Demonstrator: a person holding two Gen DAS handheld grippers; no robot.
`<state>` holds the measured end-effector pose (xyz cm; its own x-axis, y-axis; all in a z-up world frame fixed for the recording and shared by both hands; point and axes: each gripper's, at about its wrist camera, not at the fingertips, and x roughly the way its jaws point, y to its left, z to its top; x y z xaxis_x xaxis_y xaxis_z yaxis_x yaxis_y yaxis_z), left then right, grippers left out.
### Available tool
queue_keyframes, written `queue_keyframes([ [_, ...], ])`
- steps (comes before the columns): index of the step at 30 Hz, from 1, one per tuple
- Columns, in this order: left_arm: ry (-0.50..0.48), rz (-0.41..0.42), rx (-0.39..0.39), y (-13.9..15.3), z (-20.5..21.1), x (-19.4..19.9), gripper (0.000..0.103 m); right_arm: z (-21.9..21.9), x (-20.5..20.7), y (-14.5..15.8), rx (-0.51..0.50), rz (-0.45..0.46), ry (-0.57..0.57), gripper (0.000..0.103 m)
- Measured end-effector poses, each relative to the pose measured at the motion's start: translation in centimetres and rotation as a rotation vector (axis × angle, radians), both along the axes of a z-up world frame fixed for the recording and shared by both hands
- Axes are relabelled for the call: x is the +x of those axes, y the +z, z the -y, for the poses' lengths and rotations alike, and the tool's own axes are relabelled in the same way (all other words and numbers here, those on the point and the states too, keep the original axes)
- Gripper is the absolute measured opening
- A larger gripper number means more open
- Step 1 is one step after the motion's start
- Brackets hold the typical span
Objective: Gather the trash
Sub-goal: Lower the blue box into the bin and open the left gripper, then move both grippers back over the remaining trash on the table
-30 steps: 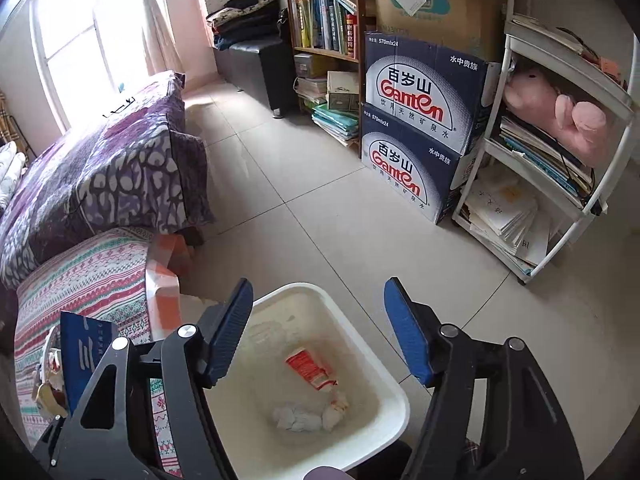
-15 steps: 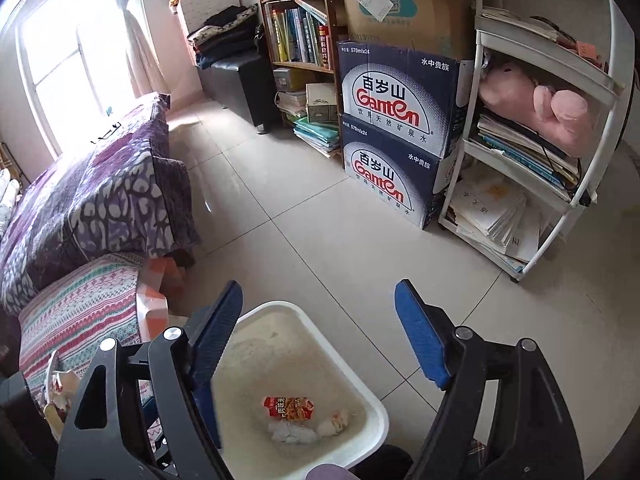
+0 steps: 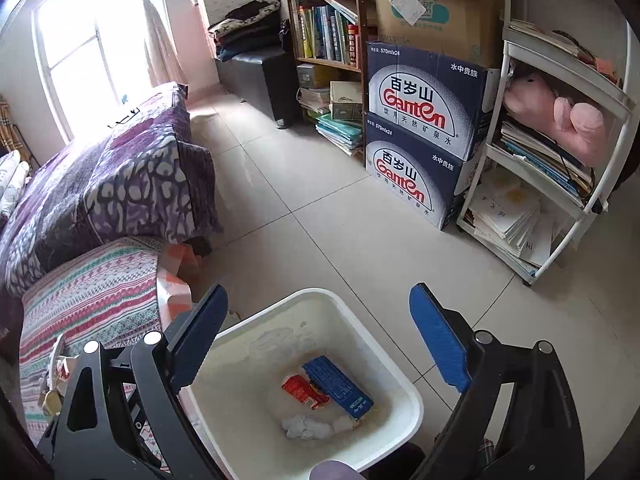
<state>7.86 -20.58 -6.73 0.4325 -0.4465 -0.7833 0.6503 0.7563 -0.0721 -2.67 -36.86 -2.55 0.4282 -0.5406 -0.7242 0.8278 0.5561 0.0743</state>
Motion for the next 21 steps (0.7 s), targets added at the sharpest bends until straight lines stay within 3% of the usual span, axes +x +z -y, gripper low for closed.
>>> queue_keyframes([
  [10,0.198,0.082,0.117,-0.3,-5.9,3.9,0.081,-5.3,4.7,-1.4,-0.003,-0.064,0.122,0.096],
  [12,0.228,0.088,0.151,-0.5,-7.2,4.7,0.082,-6.4,5.7,-1.8,0.004,-0.074,0.151,0.096],
  [21,0.410,-0.002,0.301,-3.2,-15.3,9.0,0.086,-10.9,9.6,-2.8,0.018,-0.102,0.249,0.096],
])
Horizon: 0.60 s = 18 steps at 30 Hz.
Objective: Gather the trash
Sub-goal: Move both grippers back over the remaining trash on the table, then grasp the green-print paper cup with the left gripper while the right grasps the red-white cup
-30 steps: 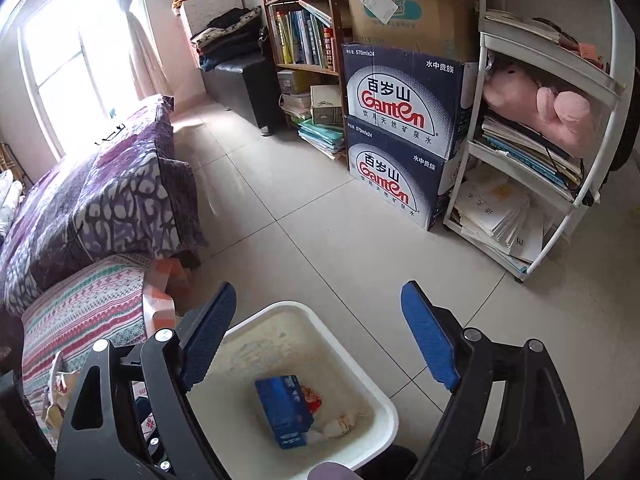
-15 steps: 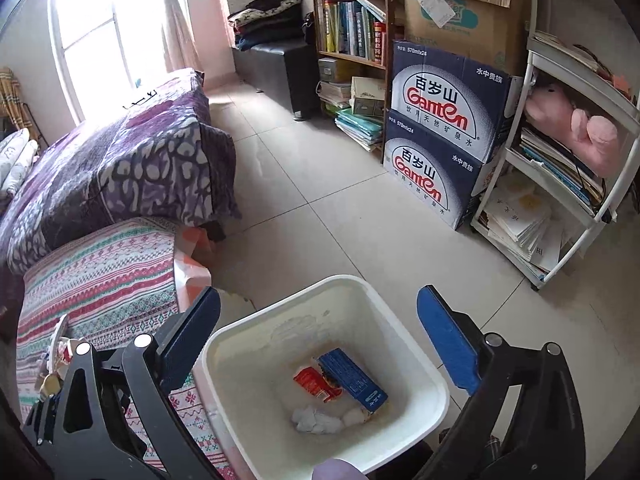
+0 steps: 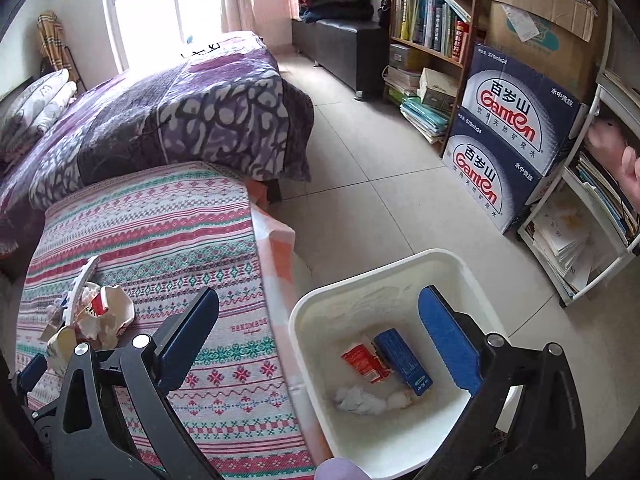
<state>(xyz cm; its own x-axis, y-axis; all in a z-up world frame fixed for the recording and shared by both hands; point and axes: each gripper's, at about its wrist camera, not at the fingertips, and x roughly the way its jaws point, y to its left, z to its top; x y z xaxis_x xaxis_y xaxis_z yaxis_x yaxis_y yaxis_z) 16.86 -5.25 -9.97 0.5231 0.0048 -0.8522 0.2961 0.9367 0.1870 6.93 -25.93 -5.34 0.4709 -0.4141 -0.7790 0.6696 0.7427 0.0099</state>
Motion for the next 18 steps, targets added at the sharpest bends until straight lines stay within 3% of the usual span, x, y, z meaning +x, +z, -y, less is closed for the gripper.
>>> queue_keyframes([
  [6,0.108,-0.081,-0.004,-2.0,-5.2,2.8,0.089,-2.7,2.4,-1.1,0.049,-0.014,0.048,0.096],
  [10,0.136,-0.138,-0.062,-3.3,-7.2,4.7,0.091,-4.3,3.9,-1.9,0.110,-0.006,0.070,0.096],
  [14,0.131,-0.192,-0.143,-4.5,-8.2,5.9,0.092,-6.1,5.4,-2.6,0.160,0.002,0.123,0.096],
  [18,0.100,-0.183,-0.182,-4.6,-8.2,5.8,0.090,-7.5,7.0,-3.8,0.236,0.001,0.175,0.096],
])
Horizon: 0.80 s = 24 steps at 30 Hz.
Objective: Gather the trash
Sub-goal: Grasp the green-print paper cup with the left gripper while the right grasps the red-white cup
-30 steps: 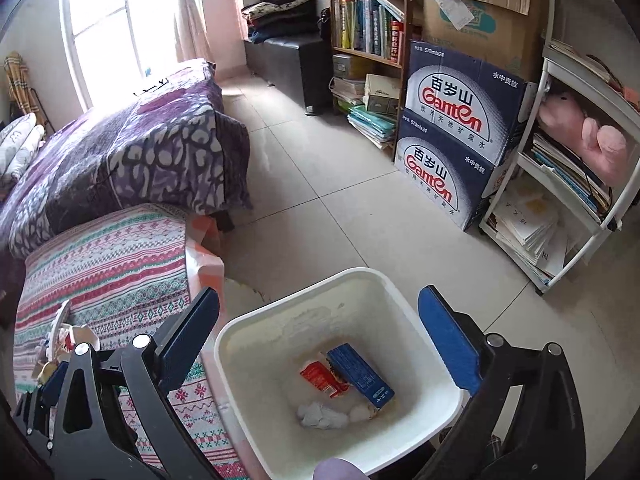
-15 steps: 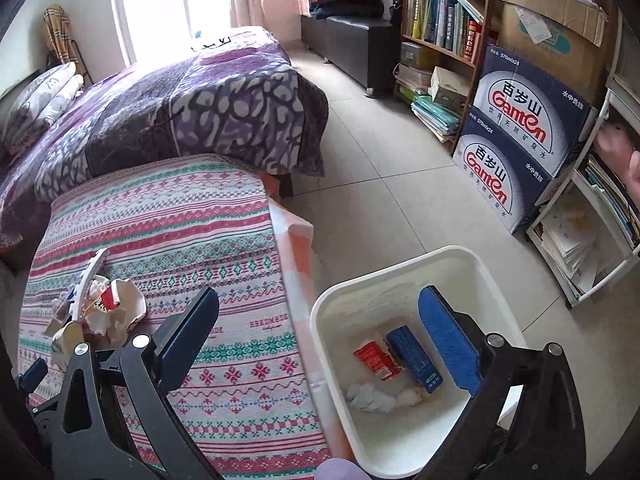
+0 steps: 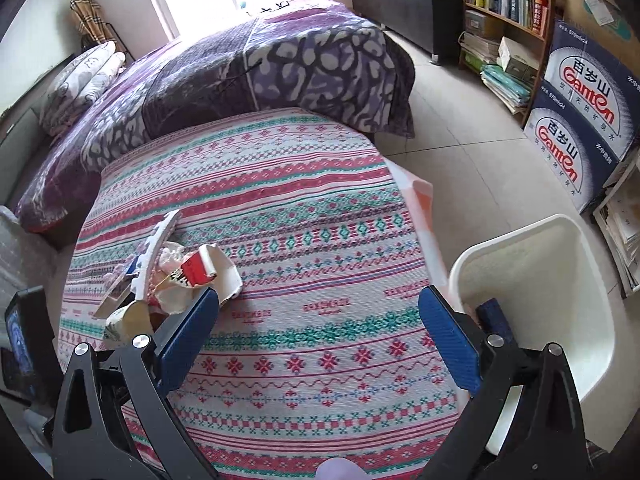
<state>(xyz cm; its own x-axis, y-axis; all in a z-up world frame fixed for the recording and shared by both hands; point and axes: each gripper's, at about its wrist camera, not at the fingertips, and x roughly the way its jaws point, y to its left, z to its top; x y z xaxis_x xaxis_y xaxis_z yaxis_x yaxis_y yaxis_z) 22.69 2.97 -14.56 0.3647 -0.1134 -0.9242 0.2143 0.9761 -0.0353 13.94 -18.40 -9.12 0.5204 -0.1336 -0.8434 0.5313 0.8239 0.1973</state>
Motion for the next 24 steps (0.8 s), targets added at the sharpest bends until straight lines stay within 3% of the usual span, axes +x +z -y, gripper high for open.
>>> queue_keyframes([
  [1,-0.011,0.006,-0.009,0.2,0.1,-0.1,0.079,-0.2,0.3,-0.3,0.021,-0.001,0.007,0.096],
  [2,-0.022,0.008,-0.009,0.3,0.2,-0.3,0.077,-0.5,0.7,-0.6,0.046,0.001,0.015,0.096],
  [6,-0.049,0.039,-0.002,1.4,0.5,-0.9,0.076,-1.4,2.3,-2.3,0.195,0.006,0.023,0.096],
  [13,-0.030,0.072,-0.034,4.7,-1.3,-1.4,0.076,-1.8,4.3,-5.2,0.443,0.058,-0.075,0.096],
  [22,0.028,0.084,-0.064,7.1,-4.1,-1.8,0.077,-2.4,6.9,-7.5,0.532,0.076,-0.078,0.096],
  [24,0.040,0.083,-0.063,7.1,-4.3,-1.7,0.077,-2.3,7.2,-7.9,0.542,0.070,-0.060,0.089],
])
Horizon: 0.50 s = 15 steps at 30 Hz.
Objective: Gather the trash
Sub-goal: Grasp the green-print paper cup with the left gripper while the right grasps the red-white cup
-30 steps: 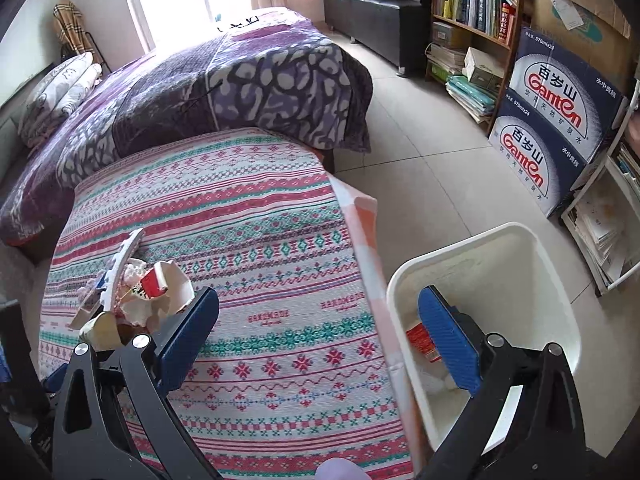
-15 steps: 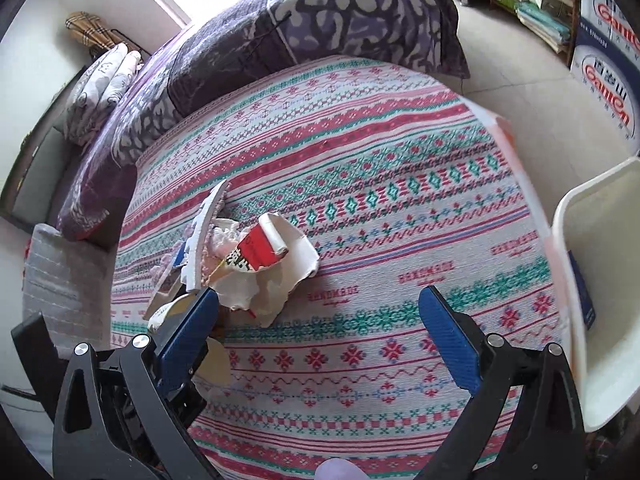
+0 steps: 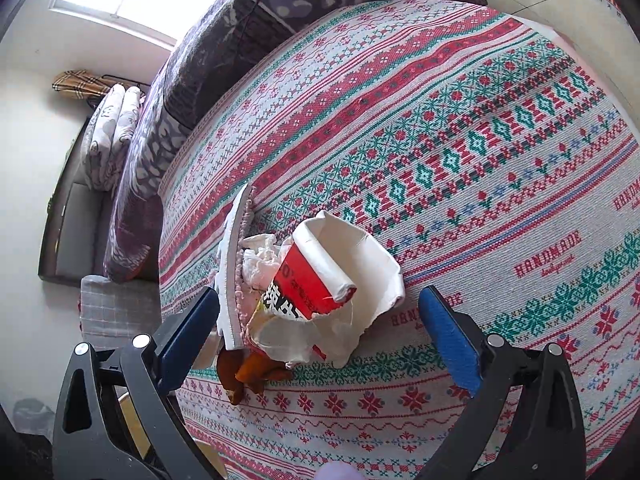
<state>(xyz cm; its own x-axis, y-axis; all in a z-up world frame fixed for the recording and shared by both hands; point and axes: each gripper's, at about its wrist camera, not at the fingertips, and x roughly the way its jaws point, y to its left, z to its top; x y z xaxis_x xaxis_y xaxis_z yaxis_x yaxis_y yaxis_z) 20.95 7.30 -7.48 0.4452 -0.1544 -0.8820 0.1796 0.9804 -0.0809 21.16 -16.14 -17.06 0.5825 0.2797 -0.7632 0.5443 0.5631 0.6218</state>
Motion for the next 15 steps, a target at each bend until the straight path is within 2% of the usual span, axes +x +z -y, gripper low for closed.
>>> queue_keyframes([
  [2,0.008,-0.001,-0.002,0.0,-0.2,0.0,0.077,0.1,0.3,-0.4,0.026,-0.006,0.027,0.061],
  [5,0.017,0.005,-0.004,0.1,-0.4,0.0,0.077,0.2,0.4,-0.2,0.048,0.017,0.051,0.039],
  [8,0.033,0.028,-0.001,0.5,-0.6,0.0,0.077,-0.2,0.2,1.0,0.015,0.048,0.074,0.030],
  [12,0.061,0.062,-0.006,1.3,-1.1,0.0,0.077,-0.8,-0.3,3.0,-0.040,0.096,0.108,0.029],
  [15,0.084,0.107,0.003,2.2,-1.3,-0.1,0.077,-1.3,-0.7,5.1,-0.149,0.130,0.129,0.029],
])
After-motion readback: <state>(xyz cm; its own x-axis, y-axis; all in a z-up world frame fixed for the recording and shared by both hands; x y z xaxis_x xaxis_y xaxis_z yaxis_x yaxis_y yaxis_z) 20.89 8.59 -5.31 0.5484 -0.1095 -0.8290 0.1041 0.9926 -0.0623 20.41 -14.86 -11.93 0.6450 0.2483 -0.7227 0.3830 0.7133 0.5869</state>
